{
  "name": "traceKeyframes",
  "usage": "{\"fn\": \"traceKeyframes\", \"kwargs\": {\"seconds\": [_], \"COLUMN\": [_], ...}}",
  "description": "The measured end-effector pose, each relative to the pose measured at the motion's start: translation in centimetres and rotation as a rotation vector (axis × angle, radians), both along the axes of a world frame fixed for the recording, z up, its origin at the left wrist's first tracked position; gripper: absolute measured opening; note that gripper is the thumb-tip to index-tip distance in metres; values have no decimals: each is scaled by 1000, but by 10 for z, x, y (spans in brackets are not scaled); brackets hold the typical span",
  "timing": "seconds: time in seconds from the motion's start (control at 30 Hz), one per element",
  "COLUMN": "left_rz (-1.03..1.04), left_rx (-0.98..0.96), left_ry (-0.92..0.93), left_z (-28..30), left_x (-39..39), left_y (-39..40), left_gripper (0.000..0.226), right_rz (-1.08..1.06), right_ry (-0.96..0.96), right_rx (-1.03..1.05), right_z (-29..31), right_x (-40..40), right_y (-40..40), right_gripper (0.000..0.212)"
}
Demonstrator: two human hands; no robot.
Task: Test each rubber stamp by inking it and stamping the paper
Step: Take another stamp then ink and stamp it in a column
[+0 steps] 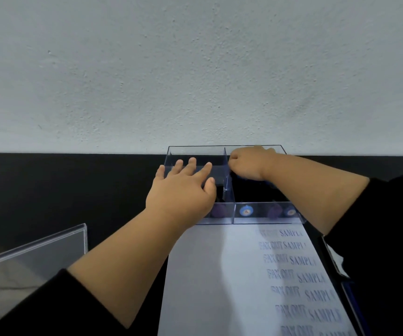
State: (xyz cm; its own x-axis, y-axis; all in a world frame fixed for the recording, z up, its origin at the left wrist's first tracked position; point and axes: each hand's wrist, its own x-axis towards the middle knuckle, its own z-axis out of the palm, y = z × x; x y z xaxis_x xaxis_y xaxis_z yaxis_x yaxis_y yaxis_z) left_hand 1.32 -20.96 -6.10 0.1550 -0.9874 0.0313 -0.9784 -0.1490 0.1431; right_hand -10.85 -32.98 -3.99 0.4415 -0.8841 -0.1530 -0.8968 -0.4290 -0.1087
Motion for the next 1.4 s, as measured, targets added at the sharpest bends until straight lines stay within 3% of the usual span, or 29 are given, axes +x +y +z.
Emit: {"fn": "traceKeyframes", "kwargs": {"seconds": [0.2,0.4,0.73,1.07,1.27,1.4], "left_rz": [-12,39,-50,-45,-34,-23], "left_rx": [-9,54,33,271,261,214], "left_ry": [7,-12,-78,-4,81,113], "left_z": [1,11,13,-13,-24,-31], "left_x": [-1,-8,-61,-92,-97,-99], "left_y": [2,7,82,166,190,197], "left_gripper": [49,49,55,54,54,53], "right_rz": [-55,27,-42,-252,-294,-320], "right_ry": [-321,-559,-525,-445,-436,-432], "right_rx": [-109,-98,-21,46,-48,-104], "right_z": [3,23,53,49,35,20], "right_x": [-13,-41,-119,-185,-199,-195], "right_y": [6,36,129,200,218,220], "right_gripper": [4,9,11,24,49,31]}}
